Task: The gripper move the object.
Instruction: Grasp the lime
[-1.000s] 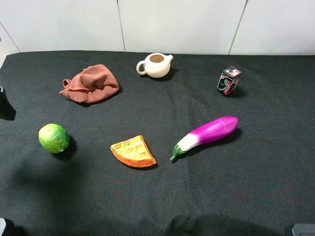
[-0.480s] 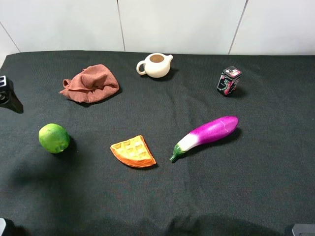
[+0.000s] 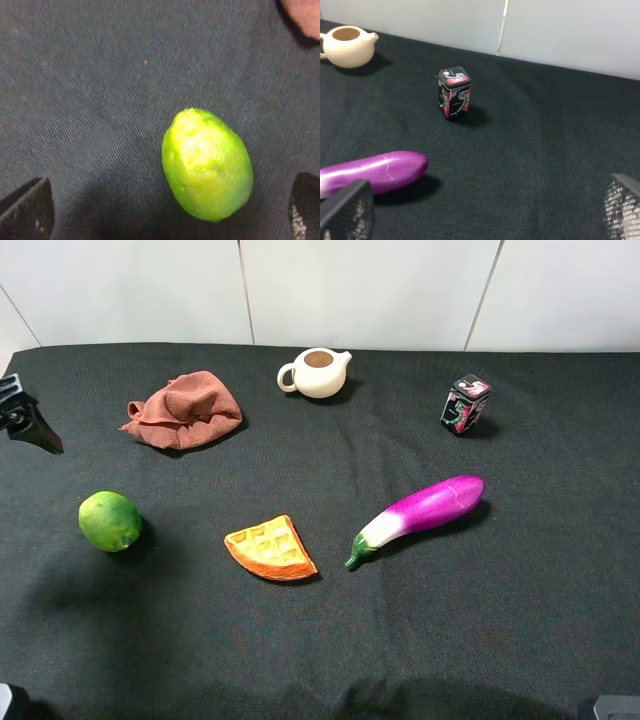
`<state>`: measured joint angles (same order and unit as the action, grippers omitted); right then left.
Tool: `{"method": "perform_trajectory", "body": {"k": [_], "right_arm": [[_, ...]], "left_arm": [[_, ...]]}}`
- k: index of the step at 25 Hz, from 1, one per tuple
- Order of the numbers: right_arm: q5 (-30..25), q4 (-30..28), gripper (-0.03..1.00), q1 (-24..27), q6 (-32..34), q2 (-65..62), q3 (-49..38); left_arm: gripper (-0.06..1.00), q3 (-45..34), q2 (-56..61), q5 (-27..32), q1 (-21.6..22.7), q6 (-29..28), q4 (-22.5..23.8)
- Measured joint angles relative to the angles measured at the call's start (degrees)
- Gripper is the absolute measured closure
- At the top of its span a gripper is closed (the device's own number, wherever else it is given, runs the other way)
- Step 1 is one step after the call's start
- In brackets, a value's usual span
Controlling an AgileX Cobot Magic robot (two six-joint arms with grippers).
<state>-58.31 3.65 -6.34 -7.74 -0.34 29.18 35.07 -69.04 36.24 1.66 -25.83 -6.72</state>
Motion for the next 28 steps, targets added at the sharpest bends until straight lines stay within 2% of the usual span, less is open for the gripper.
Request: {"method": "perform_trajectory", "body": {"k": [5,13,18,28], "right_arm": [[0.00,0.00,0.27,0.00,0.00,0.00,0.00],[0.00,0.00,0.27,0.00,0.00,0.00,0.00],[0.00,0.00,0.27,0.00,0.00,0.00,0.00],[0.00,0.00,0.27,0.00,0.00,0.00,0.00]], "left_arm": [[-0.05,0.00,-5.05,-0.67,-0.49,0.00,-0.89],[-0.05,0.00,-10.71,-4.49,-7.35,-2.08,-1.92],[-0.04,0.00,-11.69,-5.52,-9.97,-3.97,-1.94],[-0.04,-2.44,-11.69,-10.01,-11.96,-6.97,-1.94]]}}
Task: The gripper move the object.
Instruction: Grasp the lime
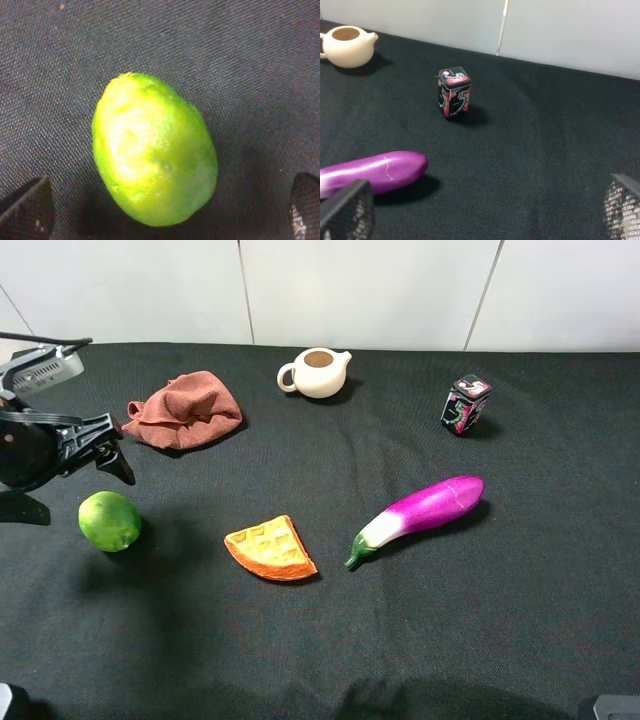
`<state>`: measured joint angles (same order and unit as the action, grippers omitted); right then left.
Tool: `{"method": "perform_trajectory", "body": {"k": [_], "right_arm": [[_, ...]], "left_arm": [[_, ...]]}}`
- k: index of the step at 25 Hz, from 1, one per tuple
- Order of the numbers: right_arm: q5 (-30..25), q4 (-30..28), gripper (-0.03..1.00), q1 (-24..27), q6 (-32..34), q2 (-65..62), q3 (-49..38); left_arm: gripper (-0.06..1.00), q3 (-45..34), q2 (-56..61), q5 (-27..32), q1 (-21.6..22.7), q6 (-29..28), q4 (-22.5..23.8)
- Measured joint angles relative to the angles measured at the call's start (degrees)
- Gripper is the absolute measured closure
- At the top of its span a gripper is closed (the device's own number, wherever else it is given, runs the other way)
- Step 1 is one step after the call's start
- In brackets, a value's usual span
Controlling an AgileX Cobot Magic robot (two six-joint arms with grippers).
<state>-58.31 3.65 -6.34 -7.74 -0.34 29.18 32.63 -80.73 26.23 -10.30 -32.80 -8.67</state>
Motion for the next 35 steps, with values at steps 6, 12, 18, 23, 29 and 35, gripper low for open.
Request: {"method": "perform_trajectory", "body": {"k": [6,12,18,23,29,35], "right_arm": [[0.00,-0.11,0.27,0.00,0.00,0.00,0.00],[0.00,-0.25,0.27,0.00,0.00,0.00,0.00],[0.00,-0.29,0.27,0.00,0.00,0.00,0.00],[0.00,-0.29,0.27,0.00,0.00,0.00,0.00],[0.00,-0.29,0.27,0.00,0.00,0.00,0.00],[0.00,-0.29,0.27,0.00,0.00,0.00,0.00]], "left_arm": [[-0.04,-0.72,-1.35,-2.87,-0.05,-0.92,0.00],[-0.04,-0.78,-6.97,-4.96,-0.04,-2.12,-0.32],[-0.04,-0.78,-7.40,-6.07,-0.04,-2.12,-1.27],[-0.04,-0.78,-7.40,-7.28,-0.04,-2.12,-1.27],[-0.03,-0.78,-7.40,-7.89,-0.04,-2.12,-1.28],[-0.03,-0.78,-7.40,-8.01,-0.04,-2.12,-1.28]]}}
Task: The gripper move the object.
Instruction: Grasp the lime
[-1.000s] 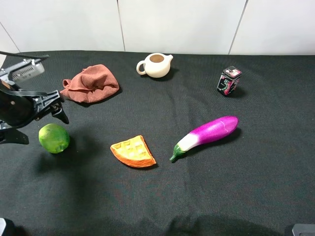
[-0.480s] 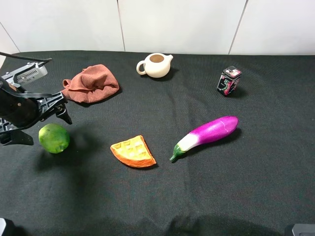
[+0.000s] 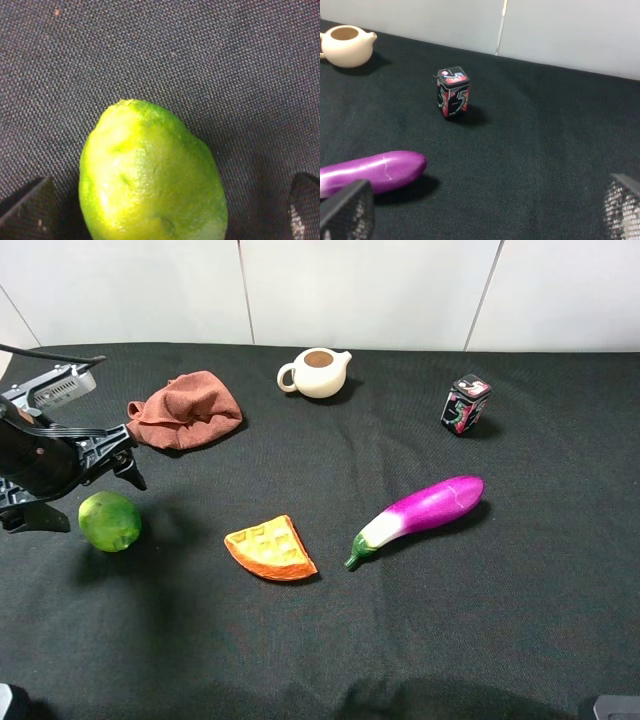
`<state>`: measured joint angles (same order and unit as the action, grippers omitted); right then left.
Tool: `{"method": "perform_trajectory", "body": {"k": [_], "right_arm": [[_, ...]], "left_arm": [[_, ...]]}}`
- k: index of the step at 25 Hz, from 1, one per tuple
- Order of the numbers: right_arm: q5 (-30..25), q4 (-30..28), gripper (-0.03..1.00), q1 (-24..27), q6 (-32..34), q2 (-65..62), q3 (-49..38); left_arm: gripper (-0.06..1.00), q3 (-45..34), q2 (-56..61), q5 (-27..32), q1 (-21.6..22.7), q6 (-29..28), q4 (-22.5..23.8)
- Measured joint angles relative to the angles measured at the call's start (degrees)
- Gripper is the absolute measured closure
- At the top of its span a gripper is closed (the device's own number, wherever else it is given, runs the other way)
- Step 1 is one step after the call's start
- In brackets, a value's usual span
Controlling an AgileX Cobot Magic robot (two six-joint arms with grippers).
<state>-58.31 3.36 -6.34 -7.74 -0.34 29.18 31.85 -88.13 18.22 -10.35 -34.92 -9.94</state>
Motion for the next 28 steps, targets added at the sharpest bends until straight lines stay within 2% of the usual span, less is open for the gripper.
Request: {"method": "perform_trajectory", "body": {"k": [28], "right_arm": [[0.00,0.00,0.27,0.00,0.00,0.00,0.00]], "left_arm": [[-0.02,0.00,-1.53,-0.85,0.00,1.03,1.00]]}}
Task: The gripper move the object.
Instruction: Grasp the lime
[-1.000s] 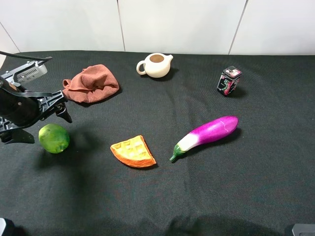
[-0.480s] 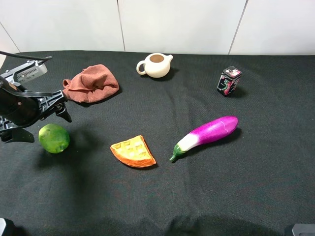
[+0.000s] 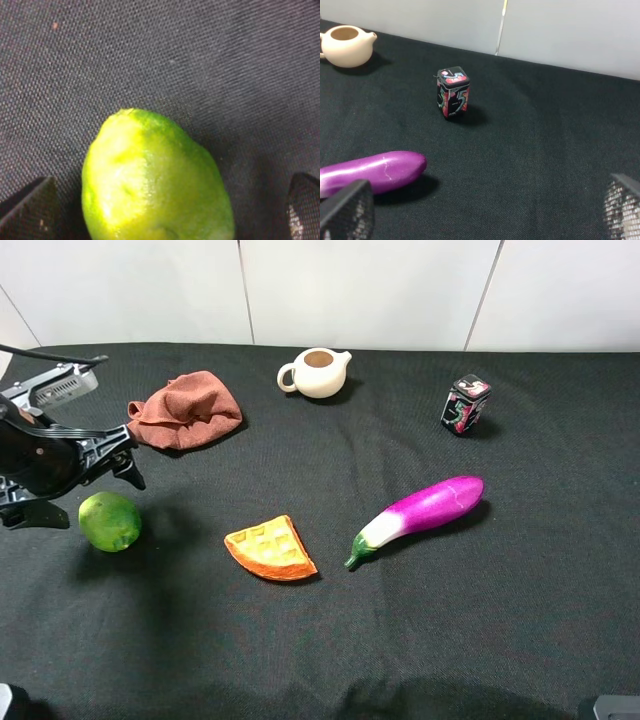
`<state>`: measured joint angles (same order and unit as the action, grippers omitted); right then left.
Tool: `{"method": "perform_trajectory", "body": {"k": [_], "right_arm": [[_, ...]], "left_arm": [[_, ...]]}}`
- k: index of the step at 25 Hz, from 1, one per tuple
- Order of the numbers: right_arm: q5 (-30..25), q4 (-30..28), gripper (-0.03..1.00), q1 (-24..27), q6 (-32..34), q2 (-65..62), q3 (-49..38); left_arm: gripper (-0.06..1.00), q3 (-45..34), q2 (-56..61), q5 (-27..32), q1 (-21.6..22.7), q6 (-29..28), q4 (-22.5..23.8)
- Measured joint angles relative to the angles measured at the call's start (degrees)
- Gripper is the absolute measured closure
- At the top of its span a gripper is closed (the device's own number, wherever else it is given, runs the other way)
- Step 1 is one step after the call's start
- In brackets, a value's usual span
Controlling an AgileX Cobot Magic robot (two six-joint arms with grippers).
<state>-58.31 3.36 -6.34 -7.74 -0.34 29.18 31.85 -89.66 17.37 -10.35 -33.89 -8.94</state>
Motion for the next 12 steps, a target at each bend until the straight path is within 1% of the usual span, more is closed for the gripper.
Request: {"method": "perform_trajectory", "body": {"k": [4,12], "right_arm": [[0.00,0.00,0.27,0.00,0.00,0.00,0.00],[0.00,0.05,0.27,0.00,0.00,0.00,0.00]], "left_arm": [[-0.01,0.00,-3.15,-0.03,-1.05,0.05,0.07],[0.00,0.00,-3.20,-0.65,-1.25,0.05,0.07]]}}
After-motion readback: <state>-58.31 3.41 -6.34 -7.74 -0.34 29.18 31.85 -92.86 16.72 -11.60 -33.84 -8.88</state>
